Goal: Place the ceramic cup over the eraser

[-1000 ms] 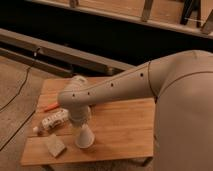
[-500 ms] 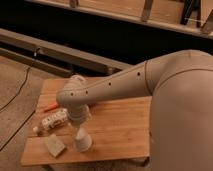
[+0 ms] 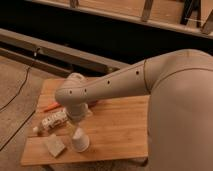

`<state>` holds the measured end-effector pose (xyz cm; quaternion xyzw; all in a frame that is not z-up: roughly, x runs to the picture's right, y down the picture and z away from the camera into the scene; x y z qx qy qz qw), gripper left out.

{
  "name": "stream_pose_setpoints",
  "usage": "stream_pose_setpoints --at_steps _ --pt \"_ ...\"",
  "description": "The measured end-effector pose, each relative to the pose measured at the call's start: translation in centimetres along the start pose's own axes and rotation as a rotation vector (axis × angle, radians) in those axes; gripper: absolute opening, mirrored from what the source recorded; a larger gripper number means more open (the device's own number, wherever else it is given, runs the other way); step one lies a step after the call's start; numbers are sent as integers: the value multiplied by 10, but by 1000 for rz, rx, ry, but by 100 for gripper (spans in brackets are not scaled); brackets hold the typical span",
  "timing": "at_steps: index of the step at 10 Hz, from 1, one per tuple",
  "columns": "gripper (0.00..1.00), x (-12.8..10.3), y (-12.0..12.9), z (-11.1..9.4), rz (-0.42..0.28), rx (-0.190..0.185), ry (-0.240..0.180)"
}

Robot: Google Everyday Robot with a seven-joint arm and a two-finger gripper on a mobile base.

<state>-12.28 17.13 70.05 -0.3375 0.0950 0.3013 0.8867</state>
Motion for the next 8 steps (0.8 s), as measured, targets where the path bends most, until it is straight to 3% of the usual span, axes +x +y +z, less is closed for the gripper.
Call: stream_pose_setpoints --at_steps 1,2,5,8 --pt "80 -3 -6 -6 28 8 -14" --pt "80 -13 -21 -18 98 15 -62" --pt "80 -18 -57 -33 261 18 -134" --pt "80 -19 -56 -34 265 16 -136"
